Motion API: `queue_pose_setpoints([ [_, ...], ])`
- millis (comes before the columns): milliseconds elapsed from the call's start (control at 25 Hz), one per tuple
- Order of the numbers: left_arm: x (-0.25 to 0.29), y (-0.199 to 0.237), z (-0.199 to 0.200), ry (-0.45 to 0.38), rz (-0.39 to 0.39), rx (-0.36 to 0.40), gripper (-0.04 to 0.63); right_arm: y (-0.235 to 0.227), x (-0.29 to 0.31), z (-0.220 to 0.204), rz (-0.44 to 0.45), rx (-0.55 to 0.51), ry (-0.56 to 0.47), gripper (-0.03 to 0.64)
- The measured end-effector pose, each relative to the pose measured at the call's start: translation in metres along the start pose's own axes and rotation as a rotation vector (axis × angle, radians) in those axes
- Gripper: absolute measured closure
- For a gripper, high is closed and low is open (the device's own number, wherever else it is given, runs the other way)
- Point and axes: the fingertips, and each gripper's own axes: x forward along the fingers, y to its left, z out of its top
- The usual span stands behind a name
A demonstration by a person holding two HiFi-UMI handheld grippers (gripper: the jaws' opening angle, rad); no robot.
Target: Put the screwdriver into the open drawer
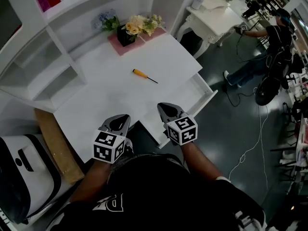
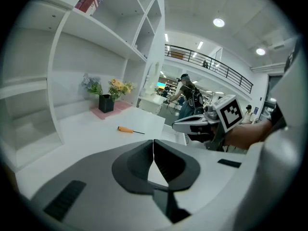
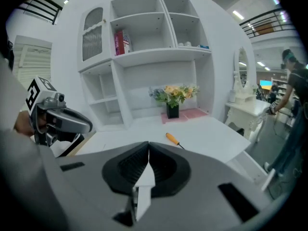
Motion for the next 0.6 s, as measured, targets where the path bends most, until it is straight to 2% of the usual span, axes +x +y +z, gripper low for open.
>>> queue_pose_setpoints([
  [440, 0.005, 0.042, 0.003, 0.056, -0.075, 0.051, 0.580, -0.009, 0.041, 0.005, -0.097, 0.006, 0.059, 0.586],
  [600, 0.011, 0.054, 0.002, 0.065, -0.106, 0.046, 0.580, -0.014, 0.053, 0.001, -0.132, 0.027, 0.092, 0.577],
])
